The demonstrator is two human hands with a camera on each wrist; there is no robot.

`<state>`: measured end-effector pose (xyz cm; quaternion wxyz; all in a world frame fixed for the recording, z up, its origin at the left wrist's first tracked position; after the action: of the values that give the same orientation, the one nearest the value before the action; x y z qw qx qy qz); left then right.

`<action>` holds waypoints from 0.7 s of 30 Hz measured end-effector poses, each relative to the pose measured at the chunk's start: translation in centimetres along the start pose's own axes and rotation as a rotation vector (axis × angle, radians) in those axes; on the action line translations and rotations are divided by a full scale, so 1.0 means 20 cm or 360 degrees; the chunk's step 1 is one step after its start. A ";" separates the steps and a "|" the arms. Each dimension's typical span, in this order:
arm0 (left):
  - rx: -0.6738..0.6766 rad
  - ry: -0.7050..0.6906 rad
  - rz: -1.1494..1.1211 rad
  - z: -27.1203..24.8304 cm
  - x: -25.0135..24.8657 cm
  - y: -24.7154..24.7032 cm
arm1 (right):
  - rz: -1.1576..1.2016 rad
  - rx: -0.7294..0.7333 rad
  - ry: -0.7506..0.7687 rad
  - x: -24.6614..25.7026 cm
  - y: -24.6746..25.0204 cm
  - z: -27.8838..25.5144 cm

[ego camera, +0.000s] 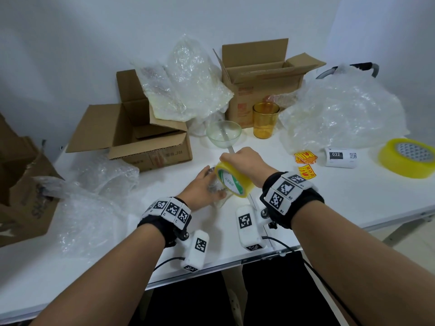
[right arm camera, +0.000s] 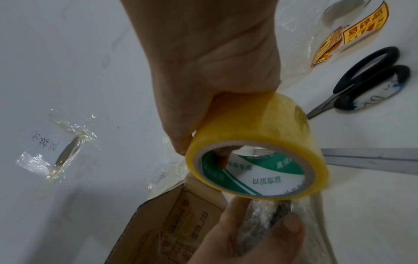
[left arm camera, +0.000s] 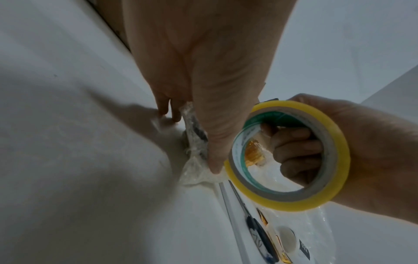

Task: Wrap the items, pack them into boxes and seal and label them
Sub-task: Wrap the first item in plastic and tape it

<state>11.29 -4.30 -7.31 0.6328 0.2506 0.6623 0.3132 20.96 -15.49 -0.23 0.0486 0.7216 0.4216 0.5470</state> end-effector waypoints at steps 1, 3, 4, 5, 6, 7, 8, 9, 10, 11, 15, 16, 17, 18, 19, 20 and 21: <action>0.0014 -0.0008 -0.0017 0.00 0.01 0.00 | -0.0018 0.0000 -0.0003 0.00 -0.01 0.00; 0.0052 -0.0020 -0.0066 0.01 0.02 0.01 | -0.0047 0.0001 -0.0016 0.02 -0.01 0.00; 0.0068 -0.0015 -0.0107 0.01 0.03 0.01 | -0.0060 0.0004 -0.0026 0.03 -0.01 0.00; 0.0087 0.0005 -0.0175 0.01 0.02 0.02 | -0.0077 0.0007 -0.0038 0.04 -0.01 0.00; 0.0102 0.0012 -0.0254 0.01 0.01 0.02 | -0.0102 0.0006 -0.0050 0.04 -0.01 0.00; 0.0118 -0.0008 -0.0334 0.01 -0.01 0.04 | -0.0139 0.0003 -0.0057 0.05 -0.01 0.00; 0.0123 -0.0042 -0.0420 0.01 -0.03 0.06 | -0.0187 0.0001 -0.0060 0.05 -0.01 0.00; 0.0095 -0.0048 -0.0494 0.00 -0.04 0.09 | -0.0240 -0.0003 -0.0057 0.05 -0.02 0.00; 0.0014 -0.0033 -0.0551 0.00 -0.04 0.13 | -0.0289 -0.0007 -0.0056 0.05 -0.02 0.00; -0.0113 -0.0006 -0.0586 0.00 -0.03 0.17 | -0.0331 -0.0009 -0.0057 0.05 -0.03 0.01; -0.0467 0.0063 -0.0531 0.00 -0.02 0.25 | -0.0392 -0.0024 -0.0047 0.05 -0.03 0.01; -0.0460 0.0066 -0.0466 0.00 -0.03 0.25 | -0.0389 -0.0021 -0.0044 0.05 -0.03 0.02; -0.0433 0.0056 -0.0395 0.01 -0.04 0.25 | -0.0377 -0.0015 -0.0041 0.05 -0.03 0.02; -0.0399 0.0057 -0.0334 0.01 -0.05 0.24 | -0.0357 -0.0005 -0.0041 0.05 -0.02 0.02; -0.0369 0.0059 -0.0285 0.01 -0.05 0.23 | -0.0333 0.0003 -0.0043 0.05 -0.02 0.02; -0.0364 0.0059 -0.0245 0.02 -0.05 0.23 | -0.0314 0.0008 -0.0046 0.05 -0.01 0.03; -0.0394 0.0052 -0.0208 0.03 -0.05 0.23 | -0.0307 0.0011 -0.0048 0.05 -0.01 0.03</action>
<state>11.57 -1.89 -3.21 0.6671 0.1217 0.6437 0.3547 21.35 -14.50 0.16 0.1050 0.6860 0.4901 0.5274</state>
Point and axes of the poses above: each hand's wrist, its own z-axis towards the middle knuckle, its own y-axis out of the back of the hand, x = y × z, the point moved 5 cm from there along z, towards the middle knuckle, and after that the axes turned 15 degrees about -y, right-handed, at the moved point
